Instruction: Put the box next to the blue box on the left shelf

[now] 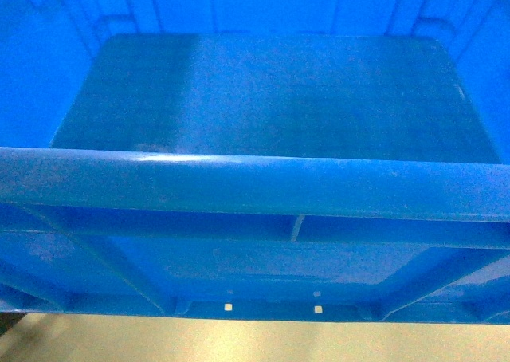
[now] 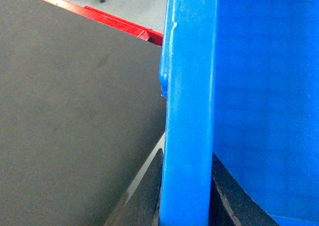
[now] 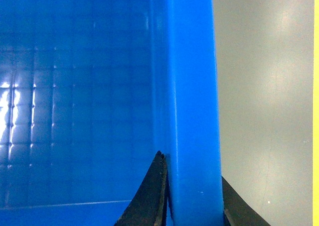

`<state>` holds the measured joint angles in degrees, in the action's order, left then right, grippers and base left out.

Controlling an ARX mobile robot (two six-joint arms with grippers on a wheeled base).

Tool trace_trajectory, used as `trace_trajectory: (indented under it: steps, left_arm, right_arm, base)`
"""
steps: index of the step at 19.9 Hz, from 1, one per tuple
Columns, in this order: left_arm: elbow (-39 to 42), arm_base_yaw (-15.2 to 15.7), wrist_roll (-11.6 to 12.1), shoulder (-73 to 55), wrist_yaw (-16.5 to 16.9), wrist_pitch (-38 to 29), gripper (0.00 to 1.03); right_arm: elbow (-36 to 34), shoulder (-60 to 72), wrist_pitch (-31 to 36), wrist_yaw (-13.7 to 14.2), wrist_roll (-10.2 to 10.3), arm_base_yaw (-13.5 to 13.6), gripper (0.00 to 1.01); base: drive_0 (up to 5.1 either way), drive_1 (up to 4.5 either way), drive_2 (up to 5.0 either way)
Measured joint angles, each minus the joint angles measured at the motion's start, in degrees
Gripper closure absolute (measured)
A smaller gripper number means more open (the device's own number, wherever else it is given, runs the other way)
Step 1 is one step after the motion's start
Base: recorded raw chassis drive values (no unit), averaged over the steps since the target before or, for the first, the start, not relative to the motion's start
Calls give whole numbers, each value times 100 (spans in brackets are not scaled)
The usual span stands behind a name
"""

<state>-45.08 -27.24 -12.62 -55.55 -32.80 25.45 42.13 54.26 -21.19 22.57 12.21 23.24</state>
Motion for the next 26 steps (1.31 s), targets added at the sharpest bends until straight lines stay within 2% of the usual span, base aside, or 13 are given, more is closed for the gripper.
trace_trajectory:
  steps: [26]
  left_arm:
    - [0,0,0,-13,22,-22,90]
  right_arm:
    - [0,-2,-20,24,0,0,90]
  base:
    - [-154,-154,-154]
